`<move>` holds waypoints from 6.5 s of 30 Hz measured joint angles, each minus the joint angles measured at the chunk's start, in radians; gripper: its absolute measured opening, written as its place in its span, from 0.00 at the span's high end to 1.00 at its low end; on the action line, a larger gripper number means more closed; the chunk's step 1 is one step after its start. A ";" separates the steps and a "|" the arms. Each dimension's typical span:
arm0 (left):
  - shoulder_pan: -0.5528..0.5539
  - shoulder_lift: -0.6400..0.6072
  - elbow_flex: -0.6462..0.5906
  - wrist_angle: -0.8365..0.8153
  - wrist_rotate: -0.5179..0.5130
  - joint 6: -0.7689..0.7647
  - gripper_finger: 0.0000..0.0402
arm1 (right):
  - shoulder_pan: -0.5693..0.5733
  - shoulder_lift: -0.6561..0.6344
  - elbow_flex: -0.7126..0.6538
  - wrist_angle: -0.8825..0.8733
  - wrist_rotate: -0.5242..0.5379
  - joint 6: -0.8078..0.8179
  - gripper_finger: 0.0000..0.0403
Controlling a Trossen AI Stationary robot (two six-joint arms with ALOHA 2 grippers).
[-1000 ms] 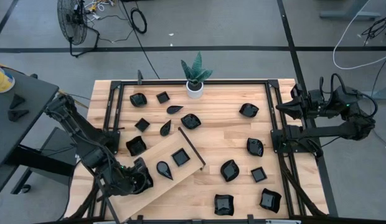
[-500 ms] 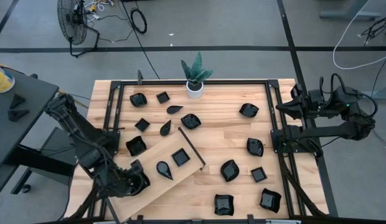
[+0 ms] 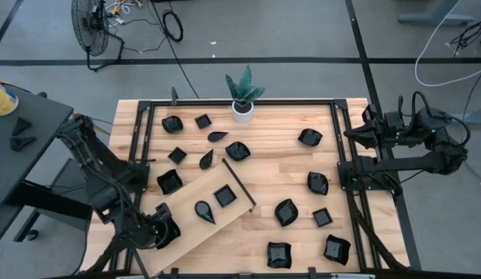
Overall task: Pick & Place Mini shaped plates
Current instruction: Put the black distorted square plate on the shelf, then put the black leaf shaped plate on the shelf
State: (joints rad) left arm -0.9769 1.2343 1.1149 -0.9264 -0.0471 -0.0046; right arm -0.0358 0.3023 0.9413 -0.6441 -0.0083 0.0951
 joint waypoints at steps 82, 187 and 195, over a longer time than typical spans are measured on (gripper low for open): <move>0.452 -0.063 0.061 0.114 -0.106 0.383 0.96 | 0.000 0.000 0.000 0.000 0.000 0.000 1.00; 1.361 -0.305 0.061 0.225 -0.113 -0.167 0.53 | -0.011 0.304 0.000 0.260 0.518 0.200 0.65; 1.361 -0.305 0.061 0.225 -0.086 -0.156 0.53 | -0.094 0.465 -0.001 0.232 0.395 0.366 0.49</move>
State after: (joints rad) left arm 0.3843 0.9291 1.1763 -0.7010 -0.1330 -0.1607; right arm -0.1301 0.7678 0.9405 -0.4122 0.3863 0.4609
